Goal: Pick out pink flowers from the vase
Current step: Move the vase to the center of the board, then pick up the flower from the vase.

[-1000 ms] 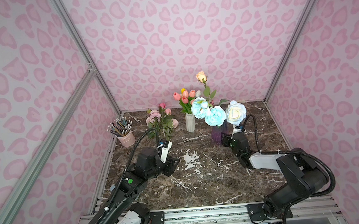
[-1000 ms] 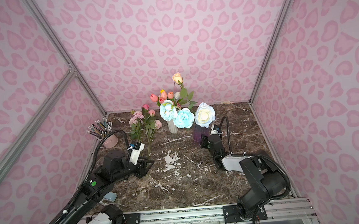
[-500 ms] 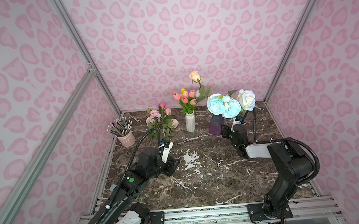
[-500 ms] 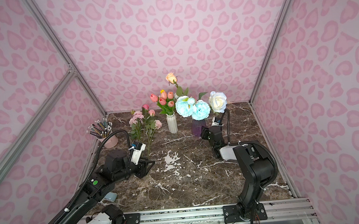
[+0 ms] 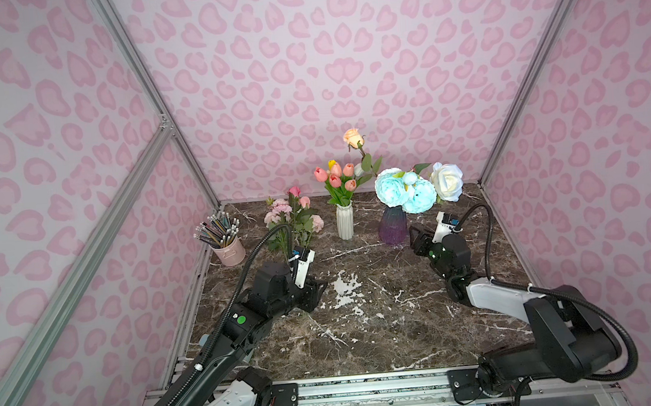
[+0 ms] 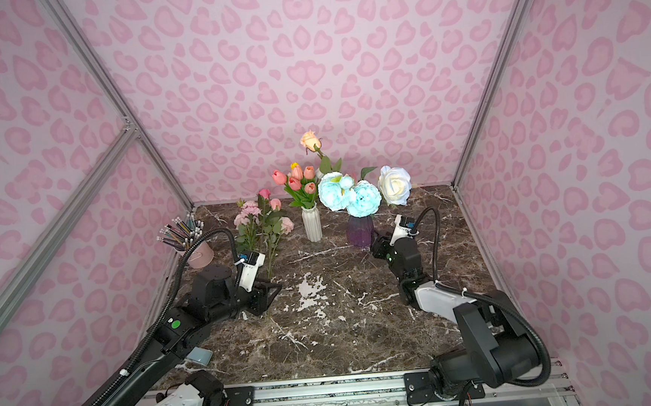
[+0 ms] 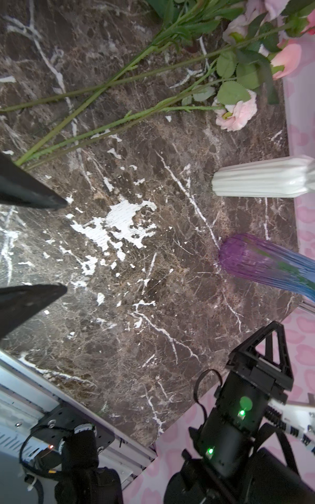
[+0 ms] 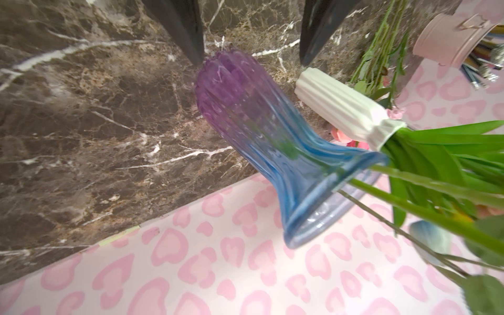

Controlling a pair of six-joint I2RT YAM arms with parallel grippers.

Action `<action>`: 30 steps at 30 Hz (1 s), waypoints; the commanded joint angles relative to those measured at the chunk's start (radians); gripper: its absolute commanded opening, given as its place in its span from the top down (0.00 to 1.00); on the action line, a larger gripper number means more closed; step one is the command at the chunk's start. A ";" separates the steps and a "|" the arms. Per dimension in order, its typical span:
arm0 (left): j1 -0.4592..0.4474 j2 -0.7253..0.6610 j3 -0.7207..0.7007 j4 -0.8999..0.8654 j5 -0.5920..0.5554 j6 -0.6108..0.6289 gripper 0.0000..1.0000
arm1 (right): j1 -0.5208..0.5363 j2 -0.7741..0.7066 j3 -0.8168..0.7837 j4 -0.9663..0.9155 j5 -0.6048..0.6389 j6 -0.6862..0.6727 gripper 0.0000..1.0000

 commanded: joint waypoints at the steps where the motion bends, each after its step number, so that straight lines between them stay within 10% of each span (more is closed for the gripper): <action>1: 0.001 0.038 0.009 0.191 -0.068 0.007 0.55 | 0.023 -0.087 -0.031 -0.043 -0.064 -0.003 0.44; 14: 0.022 0.417 0.025 1.025 -0.083 0.202 0.54 | 0.304 -0.381 -0.210 0.104 -0.112 -0.150 0.56; 21: 0.055 0.639 0.192 1.143 0.132 0.239 0.60 | 0.510 -0.186 -0.355 0.544 0.004 -0.320 0.54; 30: 0.090 0.788 0.307 1.133 0.149 0.353 0.64 | 0.521 0.041 -0.389 0.817 -0.054 -0.324 0.54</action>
